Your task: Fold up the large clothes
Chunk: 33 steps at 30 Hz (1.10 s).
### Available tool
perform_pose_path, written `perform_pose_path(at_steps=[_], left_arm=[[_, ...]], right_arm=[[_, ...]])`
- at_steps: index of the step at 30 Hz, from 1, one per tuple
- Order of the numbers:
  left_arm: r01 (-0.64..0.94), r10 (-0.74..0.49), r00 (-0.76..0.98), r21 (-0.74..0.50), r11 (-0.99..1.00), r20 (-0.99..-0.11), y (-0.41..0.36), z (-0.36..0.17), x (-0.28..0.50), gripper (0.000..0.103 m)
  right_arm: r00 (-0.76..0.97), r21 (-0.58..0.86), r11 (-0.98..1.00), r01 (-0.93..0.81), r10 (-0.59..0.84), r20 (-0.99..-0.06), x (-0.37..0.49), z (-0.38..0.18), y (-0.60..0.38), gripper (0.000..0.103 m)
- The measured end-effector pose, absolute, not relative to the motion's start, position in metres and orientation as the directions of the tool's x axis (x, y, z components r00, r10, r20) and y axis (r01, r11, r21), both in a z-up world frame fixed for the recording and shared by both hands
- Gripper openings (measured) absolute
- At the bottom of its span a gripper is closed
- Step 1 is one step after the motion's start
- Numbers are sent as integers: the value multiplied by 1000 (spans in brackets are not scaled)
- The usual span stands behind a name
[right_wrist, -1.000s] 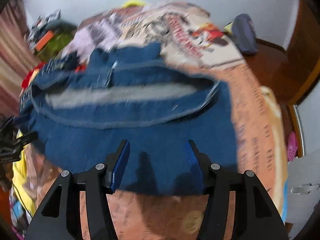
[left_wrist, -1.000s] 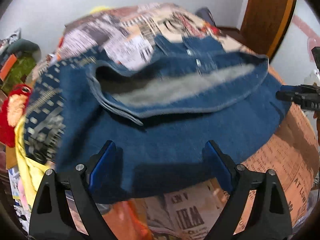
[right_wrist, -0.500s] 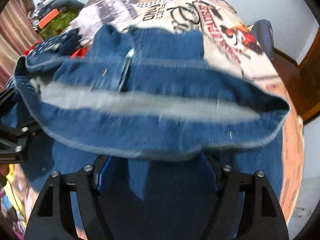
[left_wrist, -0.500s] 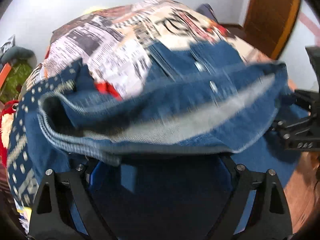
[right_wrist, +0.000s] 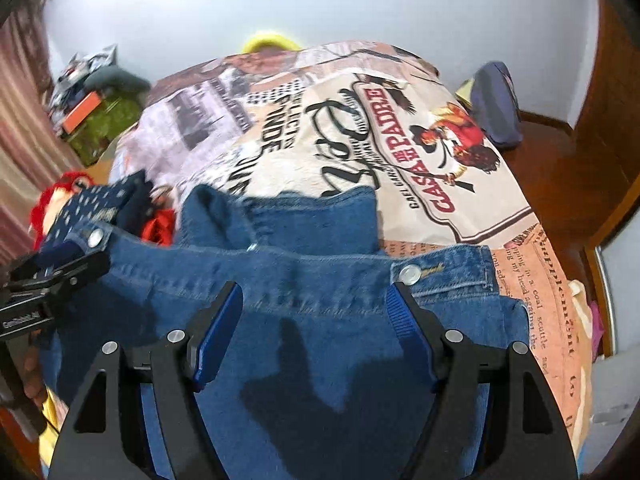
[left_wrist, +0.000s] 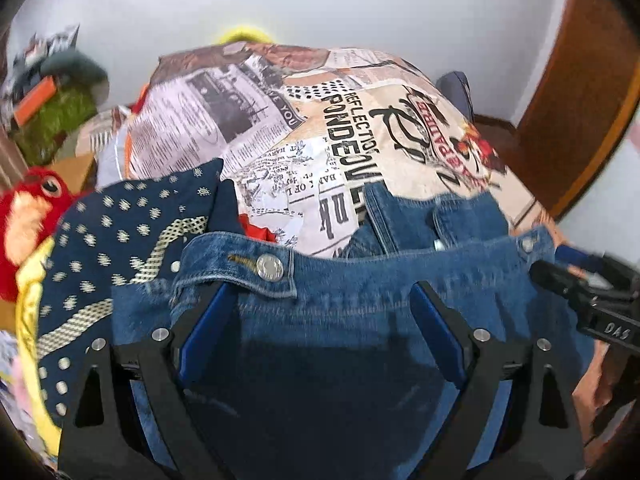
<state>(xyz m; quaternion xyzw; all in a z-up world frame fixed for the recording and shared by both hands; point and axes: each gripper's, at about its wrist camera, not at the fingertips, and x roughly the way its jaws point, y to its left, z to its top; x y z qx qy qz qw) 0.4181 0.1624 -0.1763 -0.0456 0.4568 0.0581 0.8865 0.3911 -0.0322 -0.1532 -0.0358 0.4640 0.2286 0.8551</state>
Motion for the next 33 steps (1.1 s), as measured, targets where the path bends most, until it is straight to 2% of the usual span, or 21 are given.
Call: perform_pose_path(at_steps=[5,11,17,21,23,24,29,33], left_arm=[[-101,105,587,56,993,-803,147,-168,385,91],[-123,77,603,3,992,-794,153,-159,336,91],[-229,104,602,-46,972,-792,179,-161,290,91],[-376,172,582,-75,924,-795,205,-174,260,91],[-436,185,570,-104,894,-800,215,-183,247,91],[-452,170,566,-131,882,-807,219,-189,242,91],[-457,-14,553,-317,831,-833,227,-223,228,91],[-425,-120,587,-431,796,-801,223,-239,233,91]], right_arm=[[466,110,869,-483,362,-808,359,-146,-28,71],[444,84,839,-537,366,-818,323,-146,-23,71],[413,19,830,-557,297,-861,308,-174,-18,72],[359,21,836,-549,258,-897,306,-200,-27,72],[348,53,845,-533,276,-896,306,-203,-38,76],[346,69,856,-513,279,-896,307,-204,-46,80],[346,90,896,-436,259,-902,312,-212,-77,81],[349,114,901,-418,275,-896,308,-212,-90,83]])
